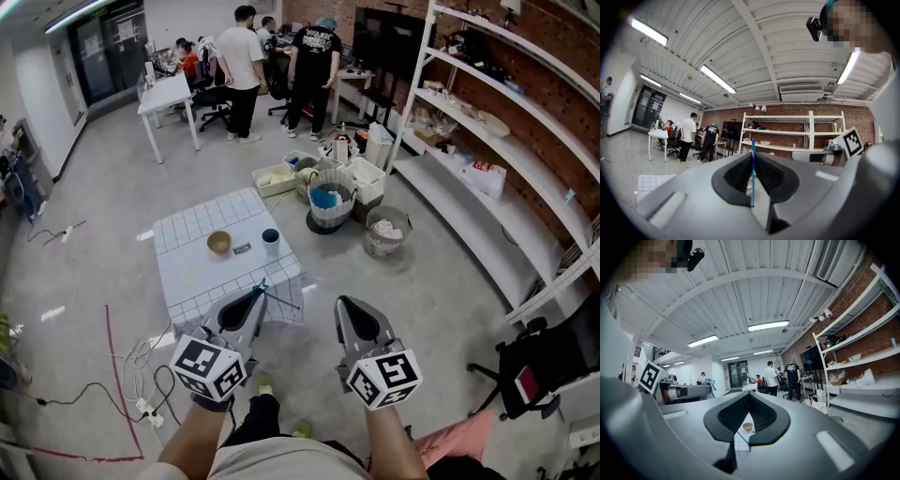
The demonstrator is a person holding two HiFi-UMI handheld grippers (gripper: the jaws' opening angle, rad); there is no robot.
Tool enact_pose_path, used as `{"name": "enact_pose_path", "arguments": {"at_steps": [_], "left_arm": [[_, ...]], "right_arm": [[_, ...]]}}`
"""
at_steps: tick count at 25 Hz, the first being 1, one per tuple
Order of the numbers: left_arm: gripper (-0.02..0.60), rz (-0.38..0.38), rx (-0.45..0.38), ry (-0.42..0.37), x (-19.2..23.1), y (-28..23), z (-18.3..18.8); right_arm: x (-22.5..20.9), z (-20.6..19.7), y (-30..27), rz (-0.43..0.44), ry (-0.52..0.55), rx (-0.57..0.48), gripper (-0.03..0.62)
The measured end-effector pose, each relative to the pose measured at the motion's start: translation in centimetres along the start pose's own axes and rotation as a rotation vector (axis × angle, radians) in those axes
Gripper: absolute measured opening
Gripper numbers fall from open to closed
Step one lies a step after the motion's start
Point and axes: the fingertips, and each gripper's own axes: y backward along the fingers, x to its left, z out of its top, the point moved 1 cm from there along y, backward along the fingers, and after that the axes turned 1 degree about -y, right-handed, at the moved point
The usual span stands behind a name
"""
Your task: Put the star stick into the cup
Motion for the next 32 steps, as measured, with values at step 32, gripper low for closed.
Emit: {"name": "enact_pose_path", "arguments": {"at_steps": [32], "left_arm": [[0.021, -0.068, 0.039, -0.011, 24.5, -14.6, -0.1]], "right_arm": [[-1.9, -1.2, -27.4, -0.087, 0.030, 0.025, 0.012]]}}
